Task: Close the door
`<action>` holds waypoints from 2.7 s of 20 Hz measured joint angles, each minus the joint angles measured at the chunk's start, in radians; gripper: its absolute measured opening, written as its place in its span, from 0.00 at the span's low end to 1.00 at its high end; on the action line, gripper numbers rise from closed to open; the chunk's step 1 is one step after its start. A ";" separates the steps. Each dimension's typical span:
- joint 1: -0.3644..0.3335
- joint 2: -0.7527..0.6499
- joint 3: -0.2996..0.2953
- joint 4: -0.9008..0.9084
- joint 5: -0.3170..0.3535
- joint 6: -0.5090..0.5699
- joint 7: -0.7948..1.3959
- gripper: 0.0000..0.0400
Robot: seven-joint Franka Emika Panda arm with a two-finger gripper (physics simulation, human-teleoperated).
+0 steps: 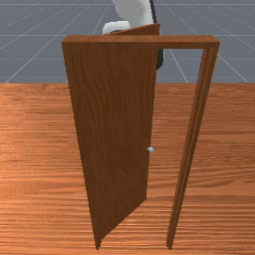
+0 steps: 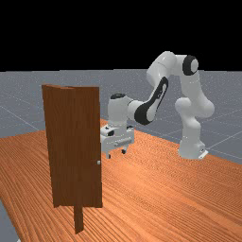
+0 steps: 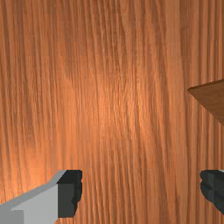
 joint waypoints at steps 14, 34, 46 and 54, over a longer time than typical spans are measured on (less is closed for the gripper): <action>0.446 0.379 0.106 0.637 -0.059 -0.287 0.586 0.99; 0.327 0.304 0.101 0.526 -0.005 -0.346 0.471 1.00; 0.136 0.226 0.069 0.407 -0.020 -0.384 0.130 1.00; 0.140 0.493 0.075 0.876 -0.043 -0.583 0.017 1.00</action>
